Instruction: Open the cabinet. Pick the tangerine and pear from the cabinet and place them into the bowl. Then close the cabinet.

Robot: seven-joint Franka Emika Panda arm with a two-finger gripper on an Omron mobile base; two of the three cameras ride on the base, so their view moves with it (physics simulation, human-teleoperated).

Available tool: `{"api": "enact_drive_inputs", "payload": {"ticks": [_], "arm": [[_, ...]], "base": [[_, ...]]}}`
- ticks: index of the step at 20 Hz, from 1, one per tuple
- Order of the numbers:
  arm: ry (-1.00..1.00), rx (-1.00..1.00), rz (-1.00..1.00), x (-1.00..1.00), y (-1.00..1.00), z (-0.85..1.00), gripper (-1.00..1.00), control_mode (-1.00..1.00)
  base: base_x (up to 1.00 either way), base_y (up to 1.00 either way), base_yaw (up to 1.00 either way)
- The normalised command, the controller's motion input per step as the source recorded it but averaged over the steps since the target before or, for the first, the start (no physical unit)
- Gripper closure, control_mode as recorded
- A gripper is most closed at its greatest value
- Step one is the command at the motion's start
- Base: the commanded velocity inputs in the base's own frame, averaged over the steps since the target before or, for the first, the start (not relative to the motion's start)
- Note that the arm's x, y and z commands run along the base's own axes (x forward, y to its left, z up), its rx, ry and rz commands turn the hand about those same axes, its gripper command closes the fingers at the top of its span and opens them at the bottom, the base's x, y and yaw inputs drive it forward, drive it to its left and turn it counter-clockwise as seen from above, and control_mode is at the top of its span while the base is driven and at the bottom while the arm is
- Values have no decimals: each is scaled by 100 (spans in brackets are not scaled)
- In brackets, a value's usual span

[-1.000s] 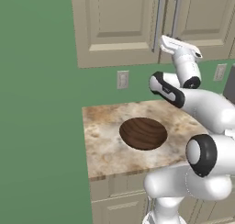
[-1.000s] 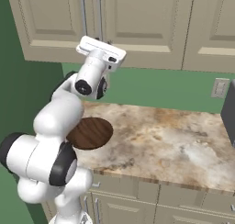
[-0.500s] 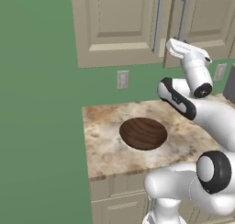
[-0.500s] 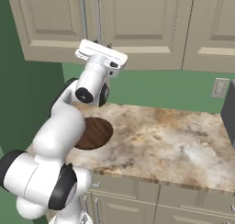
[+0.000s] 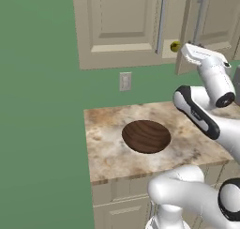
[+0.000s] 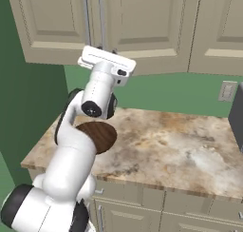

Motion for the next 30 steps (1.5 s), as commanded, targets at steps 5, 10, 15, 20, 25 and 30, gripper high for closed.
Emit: {"api": "enact_drive_inputs", "payload": {"ticks": [5,10,15,20,25,30], "arm": [[0,5,4,-88,-100,72,100,-100],[3,7,2,-61,-100,54,100,-100],[10,6,0,-43,-100,30,100,-100],[3,9,2,-44,-97,6,-100,-100],[0,2,1,-9,-7,-4,-100,-100],[0,-5,2,-90,0,-7,-100,-100]], "base": [[0,0,0],[0,0,0],[0,0,0],[0,0,0],[0,0,0],[0,0,0]]}}
